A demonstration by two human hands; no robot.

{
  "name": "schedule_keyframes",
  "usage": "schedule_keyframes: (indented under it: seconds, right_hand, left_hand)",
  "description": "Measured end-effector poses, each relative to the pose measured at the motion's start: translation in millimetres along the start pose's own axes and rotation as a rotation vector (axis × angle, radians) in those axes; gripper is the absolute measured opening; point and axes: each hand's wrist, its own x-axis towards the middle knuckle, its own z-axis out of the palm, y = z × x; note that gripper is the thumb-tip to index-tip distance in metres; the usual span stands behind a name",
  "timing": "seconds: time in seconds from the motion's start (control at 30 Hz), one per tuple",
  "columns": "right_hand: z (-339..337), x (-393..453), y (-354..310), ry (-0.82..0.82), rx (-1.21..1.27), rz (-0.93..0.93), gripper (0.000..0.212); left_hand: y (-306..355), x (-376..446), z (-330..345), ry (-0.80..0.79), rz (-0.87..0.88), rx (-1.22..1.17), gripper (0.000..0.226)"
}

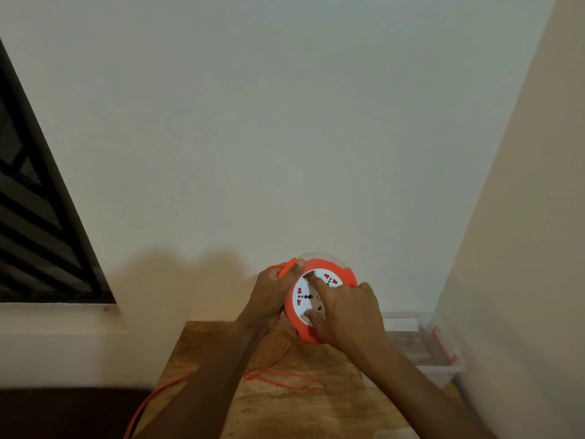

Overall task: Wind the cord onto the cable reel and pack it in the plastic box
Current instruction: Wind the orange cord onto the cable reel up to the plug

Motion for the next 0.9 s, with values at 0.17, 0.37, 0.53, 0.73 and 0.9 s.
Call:
schedule_keyframes:
  seconds: [0.17,0.37,0.53,0.73,0.9]
  right_hand:
    - [3.8,-4.4,5.0,0.013,0.234,0.162,0.073]
    - [7.2,-7.7,1.1,0.029,0.469,0.378,0.072]
    - [2.7,-5.7,-2.7,0.013,0.506,0.413,0.07]
    - [-27.4,-2.5,10.4,0.18,0.215,0.09,0.041]
    - [-33.7,-2.2,7.2,-0.029,-0.036,-0.238,0.042]
  left_hand:
    - [-0.7,-4.5,11.7,0.09,0.101,0.087,0.024]
    - [-3.2,-10.4,28.4,0.143,0.262,0.146,0.038]
    - [3.2,-6.7,29.0,0.092,0.284,0.164,0.037]
    - [12.0,-1.1,14.6,0.061,0.06,-0.148,0.026]
    - [17.8,1.2,5.0,0.029,0.05,-0.081,0.032]
